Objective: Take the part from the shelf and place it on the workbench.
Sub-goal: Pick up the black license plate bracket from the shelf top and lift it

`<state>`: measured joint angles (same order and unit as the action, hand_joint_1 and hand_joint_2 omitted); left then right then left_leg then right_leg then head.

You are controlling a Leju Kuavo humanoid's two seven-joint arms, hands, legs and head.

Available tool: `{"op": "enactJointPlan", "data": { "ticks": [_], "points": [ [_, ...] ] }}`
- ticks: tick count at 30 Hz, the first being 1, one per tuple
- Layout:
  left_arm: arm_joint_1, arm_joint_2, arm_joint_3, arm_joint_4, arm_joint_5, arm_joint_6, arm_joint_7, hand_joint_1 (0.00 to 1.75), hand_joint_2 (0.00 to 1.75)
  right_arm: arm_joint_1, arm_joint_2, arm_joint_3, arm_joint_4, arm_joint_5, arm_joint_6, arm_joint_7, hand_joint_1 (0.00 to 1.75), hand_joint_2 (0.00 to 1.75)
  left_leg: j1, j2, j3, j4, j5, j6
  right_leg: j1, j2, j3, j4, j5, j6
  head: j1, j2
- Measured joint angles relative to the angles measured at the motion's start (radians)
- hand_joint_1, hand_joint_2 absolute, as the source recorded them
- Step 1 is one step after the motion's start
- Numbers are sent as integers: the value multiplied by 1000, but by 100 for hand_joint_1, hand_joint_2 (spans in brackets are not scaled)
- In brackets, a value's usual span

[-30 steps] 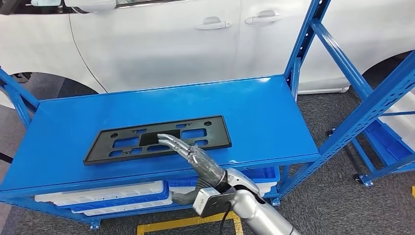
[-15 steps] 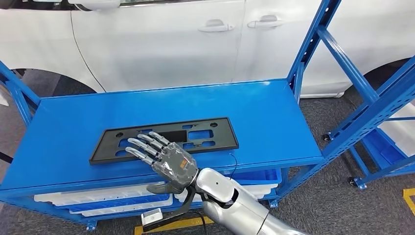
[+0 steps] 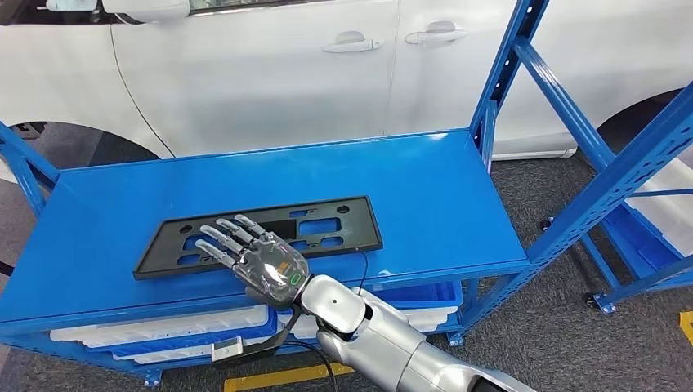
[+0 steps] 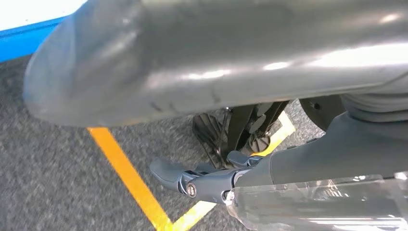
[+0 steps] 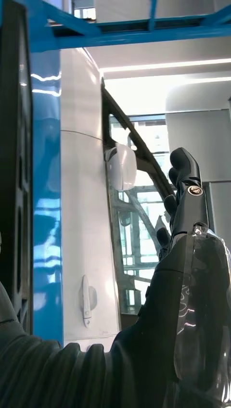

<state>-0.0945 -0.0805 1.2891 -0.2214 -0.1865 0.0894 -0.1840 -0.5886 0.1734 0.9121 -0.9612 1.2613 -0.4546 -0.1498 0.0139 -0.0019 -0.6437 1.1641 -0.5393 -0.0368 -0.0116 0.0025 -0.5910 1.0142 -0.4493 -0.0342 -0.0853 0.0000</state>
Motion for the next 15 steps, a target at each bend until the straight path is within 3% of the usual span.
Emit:
{"op": "enactJointPlan", "data": {
  "ticks": [2,3,4,6,8,12,13,15],
  "points": [
    [1,0,-1,0,0,-1,-1,0,0,-10,15,4,48,6,-4,5,0,175,2,0,-53,110,-37,-7,1,-1,0,1,-1,-1,0,0],
    [2,0,-1,0,0,-2,-2,0,0,-14,22,5,74,7,-6,8,0,175,4,0,-59,120,-29,-9,1,-1,0,2,-1,-1,0,0],
    [2,1,-2,0,0,-2,-3,0,0,-19,30,6,98,7,-8,9,0,175,5,0,-46,89,-3,-9,1,0,0,3,-2,0,0,0],
    [2,2,-4,0,0,-3,-5,0,0,-31,46,6,140,9,-13,14,0,175,8,1,15,-41,62,-8,1,2,0,7,-6,6,0,0],
    [1,2,-8,0,0,-5,-7,0,0,-44,61,6,180,16,-18,25,0,175,5,0,57,-131,90,3,4,3,-2,12,-8,16,0,0],
    [1,2,-15,0,0,-9,-7,0,0,-61,89,6,268,41,-29,56,0,175,3,-2,61,-150,94,32,5,2,-6,17,-14,38,0,0],
    [1,2,-16,0,0,-9,-7,0,0,-67,95,7,288,47,-30,63,0,175,5,-1,61,-152,96,39,5,2,-16,41,-31,42,0,0],
    [0,2,-17,0,0,-11,-7,0,0,-78,106,8,326,60,-29,79,0,175,4,1,61,-154,98,49,4,1,-64,147,-91,46,0,0]
  ]
}}
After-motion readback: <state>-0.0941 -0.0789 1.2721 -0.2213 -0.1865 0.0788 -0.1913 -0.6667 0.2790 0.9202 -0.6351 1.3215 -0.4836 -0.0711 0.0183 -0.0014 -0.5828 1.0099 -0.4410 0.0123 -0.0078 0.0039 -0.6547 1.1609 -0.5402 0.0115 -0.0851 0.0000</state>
